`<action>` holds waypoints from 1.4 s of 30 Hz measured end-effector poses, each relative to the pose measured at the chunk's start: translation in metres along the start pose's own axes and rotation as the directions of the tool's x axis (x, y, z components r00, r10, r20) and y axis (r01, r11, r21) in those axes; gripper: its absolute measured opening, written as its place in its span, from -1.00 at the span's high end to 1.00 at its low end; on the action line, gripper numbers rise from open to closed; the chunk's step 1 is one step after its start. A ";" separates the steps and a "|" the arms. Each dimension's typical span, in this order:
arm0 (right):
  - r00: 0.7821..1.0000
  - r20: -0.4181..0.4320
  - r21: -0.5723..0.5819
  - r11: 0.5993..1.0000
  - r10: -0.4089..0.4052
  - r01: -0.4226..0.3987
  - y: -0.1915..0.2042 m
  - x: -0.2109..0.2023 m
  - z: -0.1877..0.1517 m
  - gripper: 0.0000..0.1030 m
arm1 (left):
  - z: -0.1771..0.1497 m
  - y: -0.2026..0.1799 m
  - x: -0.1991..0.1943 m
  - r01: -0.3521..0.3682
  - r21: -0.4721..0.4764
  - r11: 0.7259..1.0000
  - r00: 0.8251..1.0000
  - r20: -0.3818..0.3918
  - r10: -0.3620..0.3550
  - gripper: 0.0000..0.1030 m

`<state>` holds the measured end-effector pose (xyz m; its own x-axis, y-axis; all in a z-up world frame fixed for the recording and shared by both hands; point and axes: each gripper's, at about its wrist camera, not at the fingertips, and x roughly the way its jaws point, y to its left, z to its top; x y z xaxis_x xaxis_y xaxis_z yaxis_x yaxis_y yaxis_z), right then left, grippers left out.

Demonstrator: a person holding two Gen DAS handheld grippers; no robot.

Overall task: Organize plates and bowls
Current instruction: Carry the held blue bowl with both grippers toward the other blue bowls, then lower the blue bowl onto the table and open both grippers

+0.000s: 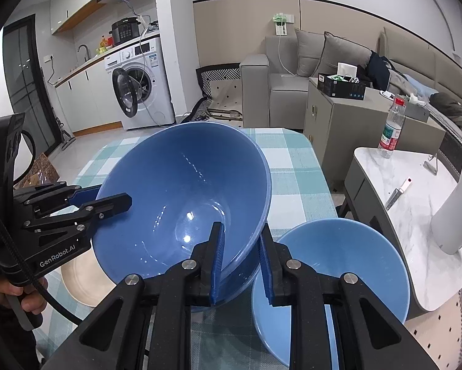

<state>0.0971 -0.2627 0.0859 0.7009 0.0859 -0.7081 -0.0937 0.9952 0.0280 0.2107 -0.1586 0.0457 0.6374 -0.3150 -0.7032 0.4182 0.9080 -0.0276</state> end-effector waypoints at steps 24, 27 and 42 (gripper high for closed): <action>0.997 -0.055 -0.045 0.998 -0.045 0.042 0.011 0.029 -0.010 0.56 | -0.020 0.003 0.026 -0.012 0.006 1.000 0.998 -0.062 0.012 0.58; 0.997 -0.057 -0.056 0.997 -0.055 0.051 0.012 0.032 -0.010 0.56 | -0.021 0.003 0.028 -0.013 0.008 1.000 0.998 -0.067 0.014 0.58; 0.993 -0.056 -0.097 0.991 -0.100 0.094 0.016 0.040 -0.018 0.55 | -0.028 0.001 0.038 -0.027 0.026 0.999 0.996 -0.085 0.030 0.56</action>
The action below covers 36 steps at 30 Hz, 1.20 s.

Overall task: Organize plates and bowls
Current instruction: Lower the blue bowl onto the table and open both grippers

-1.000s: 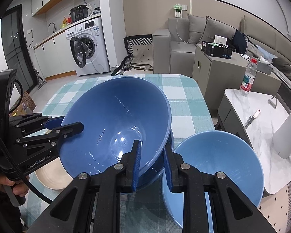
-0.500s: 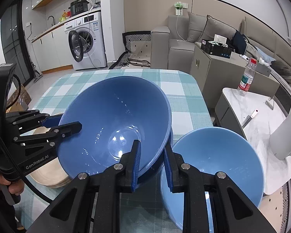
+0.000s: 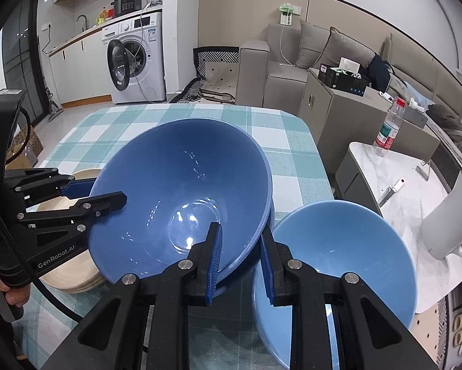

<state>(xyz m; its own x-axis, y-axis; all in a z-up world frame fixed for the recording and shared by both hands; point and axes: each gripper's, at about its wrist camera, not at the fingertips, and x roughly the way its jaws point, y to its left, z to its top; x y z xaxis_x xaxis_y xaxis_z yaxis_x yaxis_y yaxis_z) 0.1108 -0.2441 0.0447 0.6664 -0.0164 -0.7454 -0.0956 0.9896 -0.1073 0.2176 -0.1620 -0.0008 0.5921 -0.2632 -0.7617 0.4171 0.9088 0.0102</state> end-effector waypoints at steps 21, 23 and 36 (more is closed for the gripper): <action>0.999 0.022 0.030 0.999 0.035 -0.035 -0.007 -0.005 -0.006 0.05 | -0.002 0.002 -0.007 0.025 -0.025 0.999 1.000 0.007 -0.025 0.13; 0.999 0.032 0.050 0.998 0.040 -0.042 -0.011 -0.008 -0.006 -0.06 | -0.001 0.004 -0.011 0.031 -0.035 0.999 0.999 0.017 -0.030 0.02; 0.985 0.154 0.153 0.984 0.071 -0.095 -0.033 -0.053 -0.004 -0.95 | 0.004 0.009 -0.033 0.094 -0.102 0.990 0.992 0.090 -0.085 -0.75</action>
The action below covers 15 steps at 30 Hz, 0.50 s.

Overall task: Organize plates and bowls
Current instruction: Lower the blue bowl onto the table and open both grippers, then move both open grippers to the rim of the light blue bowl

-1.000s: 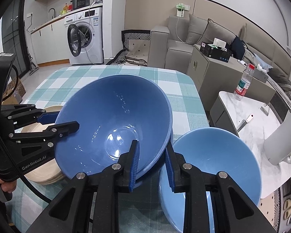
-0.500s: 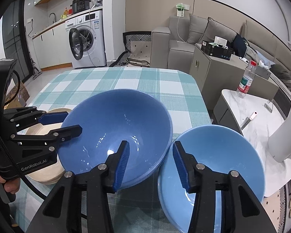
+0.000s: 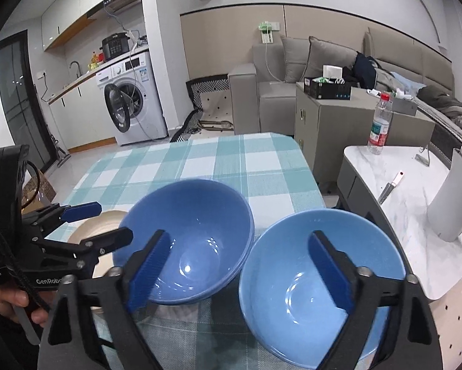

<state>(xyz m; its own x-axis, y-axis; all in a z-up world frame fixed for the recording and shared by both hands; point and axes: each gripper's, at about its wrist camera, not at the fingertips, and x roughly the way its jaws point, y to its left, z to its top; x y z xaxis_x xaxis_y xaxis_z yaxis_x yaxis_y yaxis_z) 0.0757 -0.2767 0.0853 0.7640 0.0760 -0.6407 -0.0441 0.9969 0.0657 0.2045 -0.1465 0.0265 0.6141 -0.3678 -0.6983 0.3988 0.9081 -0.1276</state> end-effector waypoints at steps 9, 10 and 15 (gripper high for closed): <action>0.996 0.084 -0.010 1.000 -0.027 0.028 -0.002 -0.049 -0.004 -0.99 | -0.003 -0.017 -0.023 0.024 0.018 1.000 0.998 0.050 -0.025 -0.99; 0.995 0.091 0.005 0.999 -0.033 0.033 -0.006 -0.055 -0.006 -0.99 | -0.005 -0.019 -0.024 0.023 0.020 1.000 0.998 0.052 -0.024 -1.00; 0.993 0.108 0.068 0.997 -0.051 0.043 -0.025 -0.072 -0.017 -0.99 | -0.011 -0.032 -0.031 0.022 0.031 0.999 0.998 0.050 -0.023 -1.00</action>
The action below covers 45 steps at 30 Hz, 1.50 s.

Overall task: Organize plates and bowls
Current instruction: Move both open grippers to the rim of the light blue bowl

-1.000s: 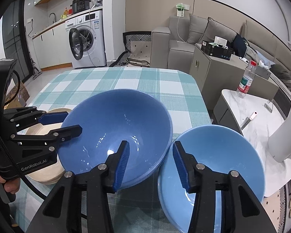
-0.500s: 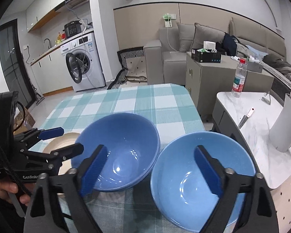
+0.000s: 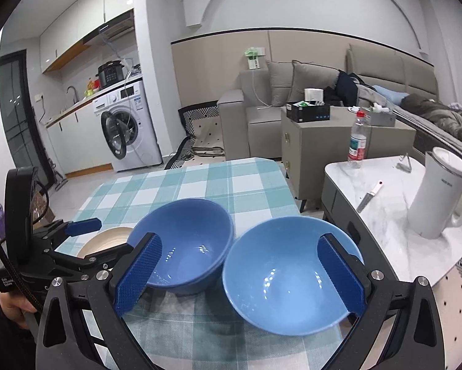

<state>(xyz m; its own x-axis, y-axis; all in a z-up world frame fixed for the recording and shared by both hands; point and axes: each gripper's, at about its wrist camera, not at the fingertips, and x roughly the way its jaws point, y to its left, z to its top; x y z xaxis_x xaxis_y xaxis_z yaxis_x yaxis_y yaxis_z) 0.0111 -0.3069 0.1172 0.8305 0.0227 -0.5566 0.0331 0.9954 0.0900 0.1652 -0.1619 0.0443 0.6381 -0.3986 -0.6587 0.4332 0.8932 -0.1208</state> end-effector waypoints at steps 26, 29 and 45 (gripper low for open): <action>0.997 -0.032 0.180 0.981 -0.072 0.077 -0.100 -0.015 -0.037 -0.99 | -0.016 -0.076 0.015 0.123 0.034 0.992 0.991 -0.048 -0.121 -0.79; 0.994 -0.053 0.184 0.977 -0.097 0.105 -0.107 -0.007 -0.041 -0.99 | -0.017 -0.084 0.019 0.118 0.024 0.993 0.991 -0.061 -0.117 -0.69; 0.994 -0.086 0.215 0.973 -0.065 0.082 -0.121 0.014 -0.054 -0.99 | -0.017 -0.118 0.027 0.190 -0.001 0.982 0.975 -0.120 -0.188 -0.10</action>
<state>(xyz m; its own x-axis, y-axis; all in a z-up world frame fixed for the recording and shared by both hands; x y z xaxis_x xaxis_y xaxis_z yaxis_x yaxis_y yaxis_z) -0.0115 -0.4219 0.0545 0.7754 -0.0339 -0.6305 0.2199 0.9506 0.2192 0.1203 -0.2750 0.0279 0.4638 -0.5316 -0.7087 0.5456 0.8017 -0.2442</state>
